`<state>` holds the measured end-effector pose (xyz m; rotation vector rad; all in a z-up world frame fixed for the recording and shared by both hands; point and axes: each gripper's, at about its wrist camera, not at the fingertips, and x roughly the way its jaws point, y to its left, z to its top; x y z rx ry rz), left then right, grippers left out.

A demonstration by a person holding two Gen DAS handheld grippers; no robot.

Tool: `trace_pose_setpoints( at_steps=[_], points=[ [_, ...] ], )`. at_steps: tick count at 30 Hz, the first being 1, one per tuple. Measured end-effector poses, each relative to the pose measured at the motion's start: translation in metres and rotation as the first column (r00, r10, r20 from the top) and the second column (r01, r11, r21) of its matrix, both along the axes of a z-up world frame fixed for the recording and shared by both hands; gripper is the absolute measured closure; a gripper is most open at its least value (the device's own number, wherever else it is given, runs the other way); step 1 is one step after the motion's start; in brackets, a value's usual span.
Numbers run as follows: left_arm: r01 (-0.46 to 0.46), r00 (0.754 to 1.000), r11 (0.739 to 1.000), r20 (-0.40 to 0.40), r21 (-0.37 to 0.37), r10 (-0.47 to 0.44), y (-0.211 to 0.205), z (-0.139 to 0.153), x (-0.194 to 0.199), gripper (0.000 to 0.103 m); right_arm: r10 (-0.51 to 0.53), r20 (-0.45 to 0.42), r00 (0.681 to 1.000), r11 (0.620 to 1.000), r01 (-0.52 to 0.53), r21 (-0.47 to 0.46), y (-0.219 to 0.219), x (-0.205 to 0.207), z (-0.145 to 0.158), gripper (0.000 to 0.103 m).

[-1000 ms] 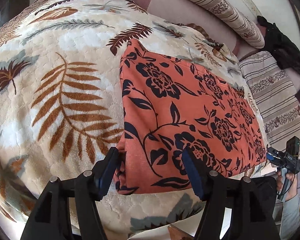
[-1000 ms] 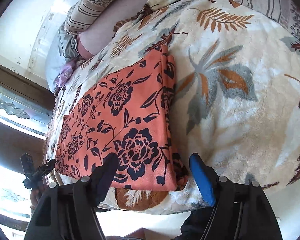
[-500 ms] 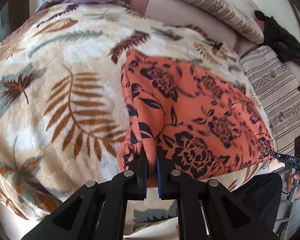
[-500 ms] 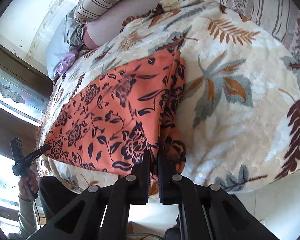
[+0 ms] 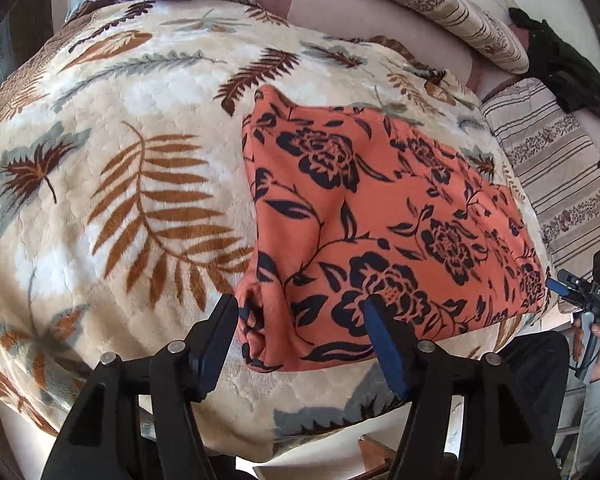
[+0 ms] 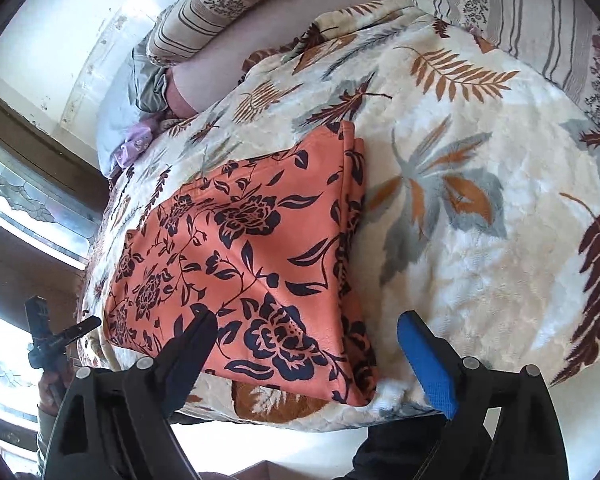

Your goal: Fold small clothes

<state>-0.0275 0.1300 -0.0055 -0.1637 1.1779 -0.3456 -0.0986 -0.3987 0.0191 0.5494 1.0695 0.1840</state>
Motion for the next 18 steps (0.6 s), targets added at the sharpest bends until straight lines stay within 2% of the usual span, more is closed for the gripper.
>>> trace_pose_setpoints(
  at_steps=[2, 3, 4, 5, 6, 7, 8, 9, 10, 12, 14, 15, 16, 17, 18],
  points=[
    [0.000, 1.000, 1.000, -0.024, -0.016, 0.000, -0.001, -0.011, 0.000, 0.038, 0.022, -0.028, 0.999, 0.999, -0.023, -0.026, 0.009, -0.003, -0.008, 0.014],
    [-0.002, 1.000, 1.000, -0.030, -0.023, 0.001, -0.001, -0.013, 0.001, 0.046, 0.029, -0.049, 0.998, 0.999, -0.031, -0.042, 0.014, -0.004, -0.013, 0.024],
    [-0.003, 0.999, 1.000, -0.035, -0.017, 0.003, -0.001, -0.014, 0.001, 0.058, 0.035, -0.071, 0.997, 0.998, -0.038, -0.042, 0.014, -0.005, -0.018, 0.034],
    [-0.002, 0.999, 1.000, -0.042, 0.008, 0.003, -0.003, -0.013, 0.004, 0.087, 0.039, -0.099, 0.994, 0.998, -0.044, -0.043, 0.014, -0.005, -0.022, 0.056],
    [0.001, 0.999, 1.000, -0.045, 0.028, 0.000, -0.002, -0.012, 0.005, 0.097, 0.046, -0.124, 0.991, 0.997, -0.054, -0.064, 0.016, -0.004, -0.025, 0.071],
    [0.008, 0.999, 1.000, -0.042, 0.000, -0.008, -0.001, -0.007, 0.006, 0.097, 0.058, -0.138, 0.989, 0.994, -0.070, -0.084, 0.018, -0.003, -0.026, 0.074],
    [-0.002, 1.000, 1.000, -0.026, -0.025, 0.001, 0.002, 0.002, 0.006, 0.098, 0.067, -0.144, 0.987, 0.993, -0.080, -0.090, 0.019, -0.002, -0.024, 0.087],
    [-0.013, 1.000, 0.999, 0.004, -0.040, 0.013, 0.006, 0.013, 0.005, 0.098, 0.066, -0.132, 0.989, 0.992, -0.080, -0.103, 0.020, -0.003, -0.017, 0.094],
    [-0.016, 0.999, 0.998, 0.026, -0.065, 0.018, 0.011, 0.022, 0.002, 0.098, 0.064, -0.105, 0.992, 0.991, -0.075, -0.107, 0.018, -0.006, -0.006, 0.094],
    [-0.003, 1.000, 0.994, 0.020, -0.106, 0.005, 0.017, 0.025, 0.000, 0.097, 0.052, -0.084, 0.995, 0.994, -0.060, -0.092, 0.010, -0.009, 0.005, 0.095],
    [-0.002, 0.997, 0.999, -0.072, -0.046, -0.002, 0.019, -0.003, 0.008, 0.096, 0.044, -0.159, 0.986, 0.990, -0.065, -0.129, 0.005, -0.005, -0.012, 0.094],
    [-0.012, 0.992, 1.000, -0.127, -0.014, 0.010, 0.023, -0.021, 0.013, 0.093, 0.052, -0.219, 0.974, 0.988, -0.082, -0.131, 0.002, -0.001, -0.028, 0.090],
    [-0.029, 0.988, 0.998, -0.152, -0.047, 0.022, 0.028, -0.030, 0.016, 0.093, 0.055, -0.253, 0.966, 0.991, -0.084, -0.107, -0.001, 0.000, -0.040, 0.089],
    [-0.055, 0.987, 0.994, -0.157, -0.090, 0.040, 0.034, -0.028, 0.017, 0.093, 0.038, -0.230, 0.972, 0.995, -0.058, -0.079, -0.008, -0.001, -0.041, 0.088],
    [-0.064, 0.990, 0.992, -0.131, -0.107, 0.050, 0.037, -0.019, 0.015, 0.092, 0.019, -0.189, 0.982, 0.998, -0.030, -0.055, -0.012, -0.003, -0.035, 0.082]
  ],
)
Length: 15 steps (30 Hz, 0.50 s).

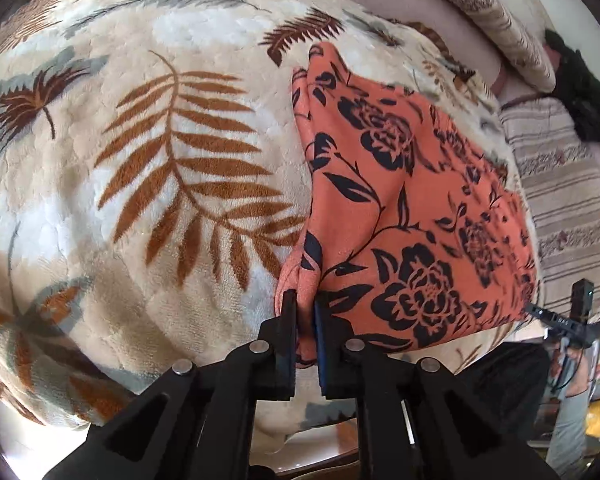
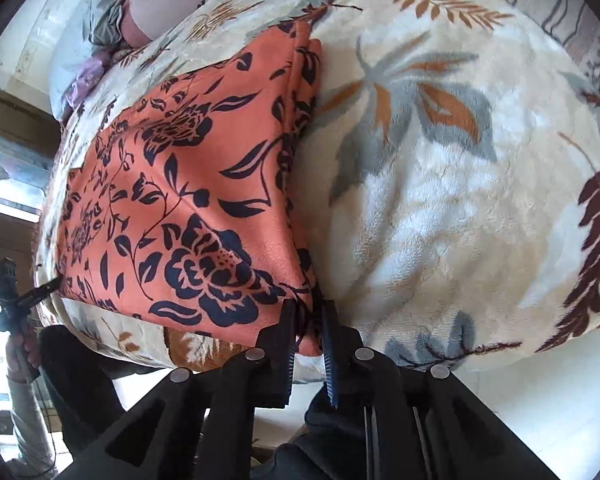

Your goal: Fold small clothes

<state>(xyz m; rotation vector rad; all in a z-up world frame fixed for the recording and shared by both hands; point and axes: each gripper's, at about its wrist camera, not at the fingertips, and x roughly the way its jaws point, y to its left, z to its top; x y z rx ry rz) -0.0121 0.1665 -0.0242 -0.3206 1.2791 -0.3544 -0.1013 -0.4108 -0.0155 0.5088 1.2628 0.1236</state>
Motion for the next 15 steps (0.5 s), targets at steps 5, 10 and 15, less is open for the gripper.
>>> trace_pose_setpoints(
  at_steps=[5, 10, 15],
  points=[
    [0.027, 0.986, 0.993, 0.158, 0.118, -0.045, -0.007, 0.038, 0.006, 0.036, -0.040, 0.190, 0.981, 0.999, 0.041, 0.000, -0.011, 0.013, 0.039, 0.005],
    [0.027, 0.983, 0.994, 0.176, 0.107, -0.045, -0.020, 0.036, 0.044, 0.036, -0.077, 0.236, 0.969, 0.997, 0.078, 0.002, -0.022, 0.060, 0.044, 0.007],
    [0.018, 0.976, 0.990, 0.211, 0.143, -0.048, -0.042, 0.023, 0.094, 0.036, -0.131, 0.238, 0.962, 0.990, 0.141, -0.022, -0.021, 0.117, 0.025, 0.032]
  ],
)
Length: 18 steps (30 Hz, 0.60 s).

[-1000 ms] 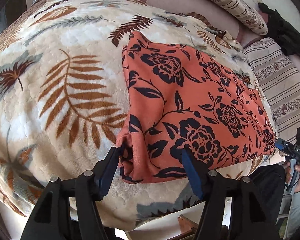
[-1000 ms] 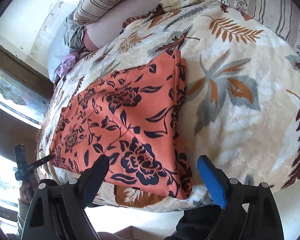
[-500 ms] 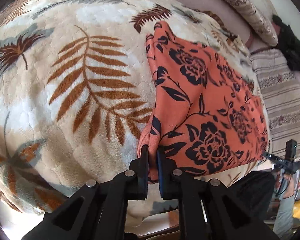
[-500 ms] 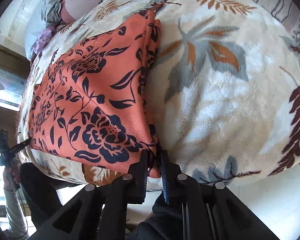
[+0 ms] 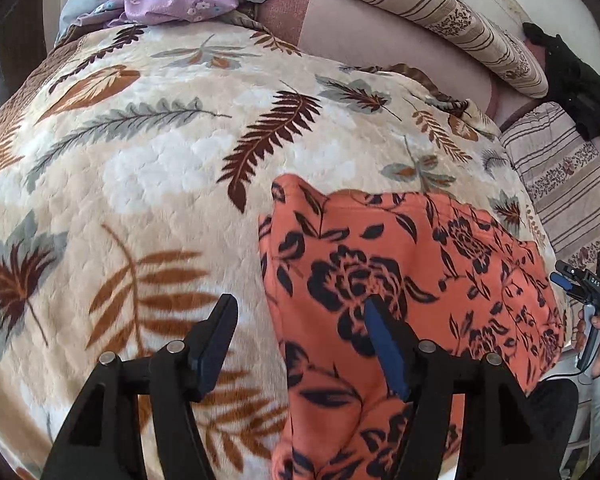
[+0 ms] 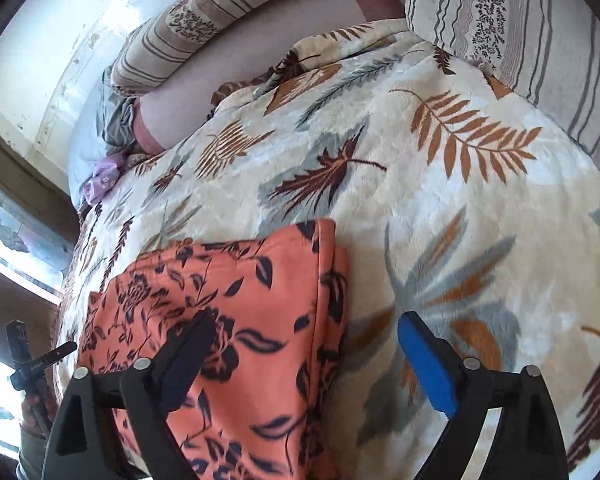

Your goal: Fold small clothes

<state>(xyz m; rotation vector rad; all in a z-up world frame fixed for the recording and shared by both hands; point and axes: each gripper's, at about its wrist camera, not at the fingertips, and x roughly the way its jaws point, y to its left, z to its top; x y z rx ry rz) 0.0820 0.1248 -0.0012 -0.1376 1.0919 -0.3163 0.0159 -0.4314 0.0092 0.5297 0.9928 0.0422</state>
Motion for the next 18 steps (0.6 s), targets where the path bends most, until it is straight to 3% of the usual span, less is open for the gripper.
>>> trace_pose_setpoints(
  at_steps=[2, 3, 5, 13, 15, 18],
  points=[
    [-0.001, 1.000, 1.000, -0.006, 0.007, 0.001, -0.006, -0.007, 0.017, 0.036, 0.004, -0.042, 0.999, 1.000, -0.004, -0.004, 0.004, 0.014, -0.012, 0.050],
    [-0.003, 1.000, 1.000, -0.018, 0.009, 0.003, -0.009, -0.011, 0.025, 0.036, 0.015, -0.059, 0.998, 0.999, -0.017, -0.028, 0.007, 0.019, -0.017, 0.051],
    [-0.002, 1.000, 1.000, -0.028, 0.012, 0.003, -0.012, -0.016, 0.036, 0.036, 0.019, -0.078, 0.997, 0.997, -0.025, -0.068, 0.011, 0.024, -0.024, 0.051],
    [0.000, 1.000, 1.000, 0.007, -0.001, 0.000, -0.015, -0.020, 0.050, 0.037, 0.024, -0.040, 0.999, 0.999, -0.025, -0.036, 0.010, 0.024, -0.021, 0.050],
    [-0.003, 1.000, 1.000, 0.006, 0.006, 0.003, -0.016, -0.022, 0.055, 0.047, 0.033, -0.064, 0.997, 0.999, -0.035, -0.037, 0.012, 0.029, -0.027, 0.050],
    [-0.030, 0.999, 1.000, -0.025, -0.009, 0.030, -0.014, -0.025, 0.062, 0.048, 0.016, -0.075, 0.997, 1.000, -0.017, -0.011, 0.011, 0.033, -0.032, 0.050]
  ],
)
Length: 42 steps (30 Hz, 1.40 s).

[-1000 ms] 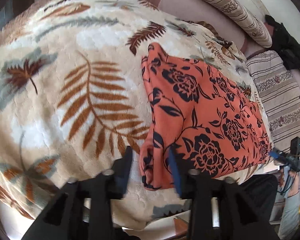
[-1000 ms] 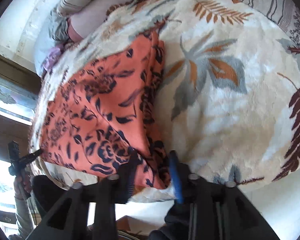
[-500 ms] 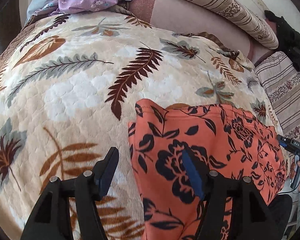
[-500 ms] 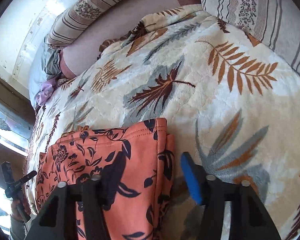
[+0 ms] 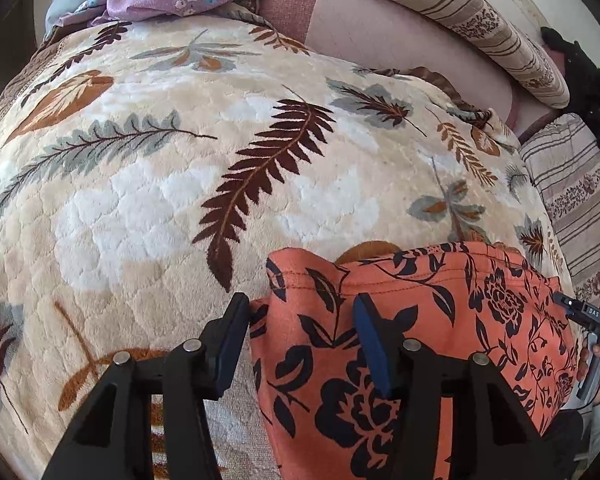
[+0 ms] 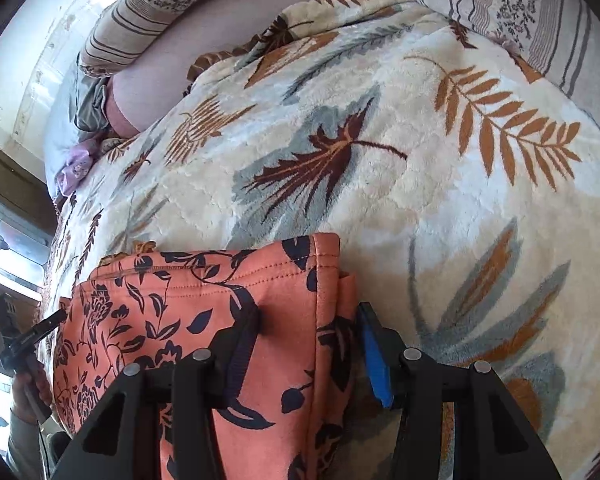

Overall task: Fold small clothes
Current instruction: 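Grasp the shirt end with both grippers, lift and fold it over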

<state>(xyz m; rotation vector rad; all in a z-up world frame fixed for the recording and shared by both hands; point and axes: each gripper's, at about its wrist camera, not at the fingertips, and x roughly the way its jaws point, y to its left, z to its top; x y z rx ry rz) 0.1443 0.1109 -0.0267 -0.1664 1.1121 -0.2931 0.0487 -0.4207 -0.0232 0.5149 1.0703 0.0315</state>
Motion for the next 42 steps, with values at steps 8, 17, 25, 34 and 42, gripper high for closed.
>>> trace_pose_setpoints(
  at_steps=[8, 17, 25, 34, 42],
  points=[
    [-0.013, 1.000, 1.000, 0.003, 0.004, 0.013, 0.004, -0.005, 0.006, 0.057, -0.009, 0.038, 0.999, 1.000, 0.009, -0.014, 0.002, 0.003, 0.009, 0.041],
    [-0.004, 0.985, 0.997, 0.175, 0.083, -0.011, -0.004, 0.050, -0.020, 0.096, 0.058, 0.078, 0.995, 0.959, -0.033, -0.282, 0.030, -0.007, 0.051, 0.089],
    [0.001, 0.890, 0.998, 0.456, 0.067, -0.031, 0.002, 0.147, -0.112, 0.096, 0.007, 0.287, 0.958, 0.934, 0.097, -0.345, 0.028, -0.062, 0.129, 0.095],
    [0.014, 0.747, 0.998, 0.663, 0.067, -0.055, 0.027, 0.228, -0.244, 0.096, -0.089, 0.561, 0.823, 0.950, 0.240, -0.202, 0.012, -0.191, 0.212, 0.095],
    [0.017, 0.750, 0.993, 0.655, 0.119, -0.091, 0.015, 0.218, -0.229, 0.095, -0.110, 0.560, 0.821, 0.966, 0.220, -0.132, 0.009, -0.189, 0.202, 0.095]
  ],
)
